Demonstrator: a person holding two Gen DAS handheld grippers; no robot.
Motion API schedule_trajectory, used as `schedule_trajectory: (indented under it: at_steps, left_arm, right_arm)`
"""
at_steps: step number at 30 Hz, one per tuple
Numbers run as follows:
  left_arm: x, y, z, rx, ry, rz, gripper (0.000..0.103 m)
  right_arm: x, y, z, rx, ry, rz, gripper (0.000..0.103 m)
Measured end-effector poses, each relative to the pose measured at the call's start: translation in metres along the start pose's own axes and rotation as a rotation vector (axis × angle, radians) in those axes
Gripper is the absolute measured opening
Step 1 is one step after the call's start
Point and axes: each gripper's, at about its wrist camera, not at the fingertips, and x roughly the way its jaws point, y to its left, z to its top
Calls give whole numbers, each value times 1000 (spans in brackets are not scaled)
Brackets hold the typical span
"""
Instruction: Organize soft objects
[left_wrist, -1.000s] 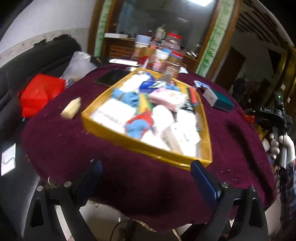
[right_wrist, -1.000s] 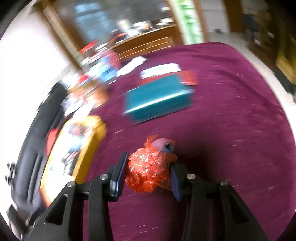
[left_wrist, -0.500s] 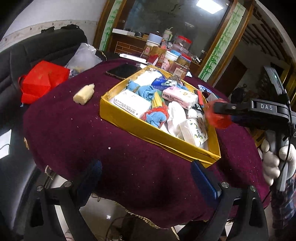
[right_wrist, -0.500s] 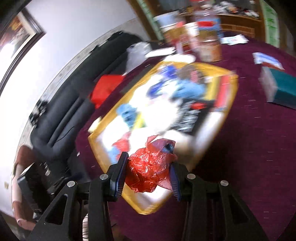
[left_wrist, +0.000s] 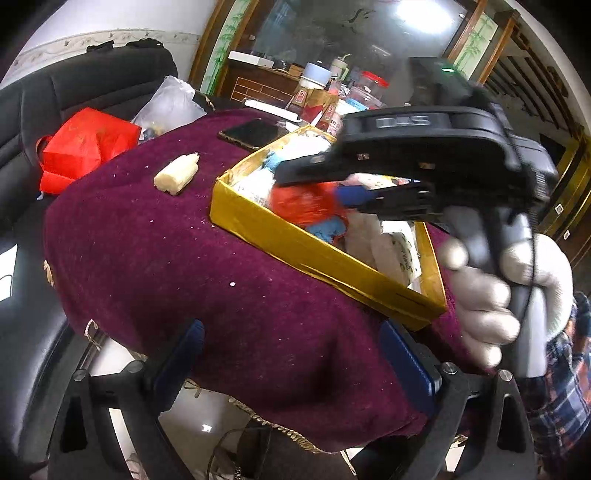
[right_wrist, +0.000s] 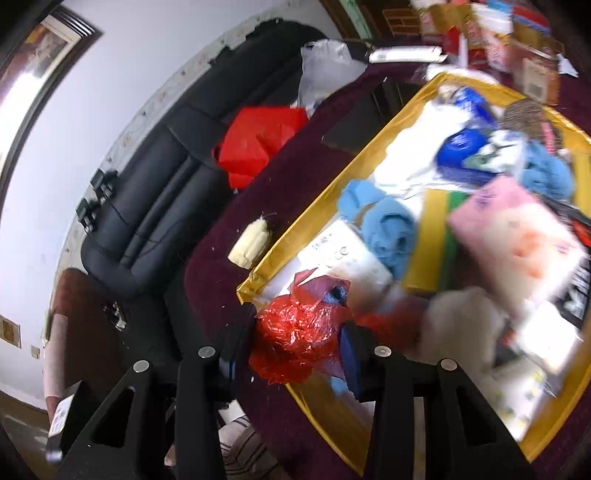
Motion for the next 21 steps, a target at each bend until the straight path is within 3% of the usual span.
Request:
schedule_trajectory:
  at_steps: [7,11,13,17,21]
  left_arm:
    - [2,7,-1,-22,5,-7,98]
    - [0,8,-2,-27,7,-10,98]
    - [-2,7,-2,-25,3,-7,98]
    - [-10,2,3,-3,-22,24,98]
    - [-20,-14,12,59,-80,98,98]
  right_arm:
    - [37,-2,13,-10,56,-46,43]
    - [41,11,16,-117,29,-193,63]
    - [41,15,14,-125,32,-181,64]
    - [6,9,15,-57,-30,-81,79]
    - [-58,-15,6,-16,-179,-115,80]
